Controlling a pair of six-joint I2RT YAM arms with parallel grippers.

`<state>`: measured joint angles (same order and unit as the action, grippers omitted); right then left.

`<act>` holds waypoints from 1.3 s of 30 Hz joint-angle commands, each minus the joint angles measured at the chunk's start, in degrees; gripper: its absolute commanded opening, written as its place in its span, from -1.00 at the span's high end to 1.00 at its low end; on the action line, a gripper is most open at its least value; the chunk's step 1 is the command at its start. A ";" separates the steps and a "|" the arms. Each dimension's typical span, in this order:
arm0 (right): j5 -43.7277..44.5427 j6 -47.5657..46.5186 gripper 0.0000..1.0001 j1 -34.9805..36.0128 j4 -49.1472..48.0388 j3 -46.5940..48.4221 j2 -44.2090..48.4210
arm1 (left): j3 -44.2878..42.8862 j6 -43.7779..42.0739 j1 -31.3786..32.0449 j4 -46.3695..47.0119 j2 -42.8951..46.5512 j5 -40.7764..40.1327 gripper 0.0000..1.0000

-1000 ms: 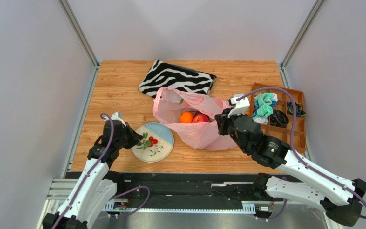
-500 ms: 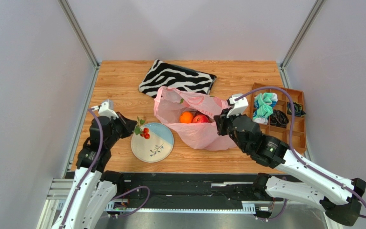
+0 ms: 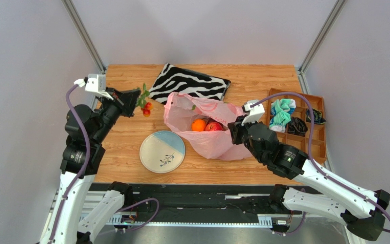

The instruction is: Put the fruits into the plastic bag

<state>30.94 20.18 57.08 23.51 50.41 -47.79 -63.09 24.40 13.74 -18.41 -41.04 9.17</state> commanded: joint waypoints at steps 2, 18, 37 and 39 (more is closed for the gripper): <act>0.53 0.21 1.00 0.05 -0.92 2.32 0.68 | -9.32 -7.07 9.79 7.25 -7.81 1.14 1.00; 2.63 0.21 1.00 0.05 1.28 1.88 2.26 | -18.65 -15.88 32.84 2.33 -33.66 -15.23 1.00; 2.81 0.38 1.00 0.14 0.58 1.27 1.82 | -8.90 -10.61 32.76 0.57 -34.55 -18.22 1.00; 2.72 0.38 0.99 0.05 0.57 1.27 1.82 | -7.32 -10.08 32.76 0.48 -34.02 -18.22 1.00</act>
<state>32.53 20.16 57.08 25.10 50.63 -46.41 -72.07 11.99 46.48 -19.05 -78.06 -8.34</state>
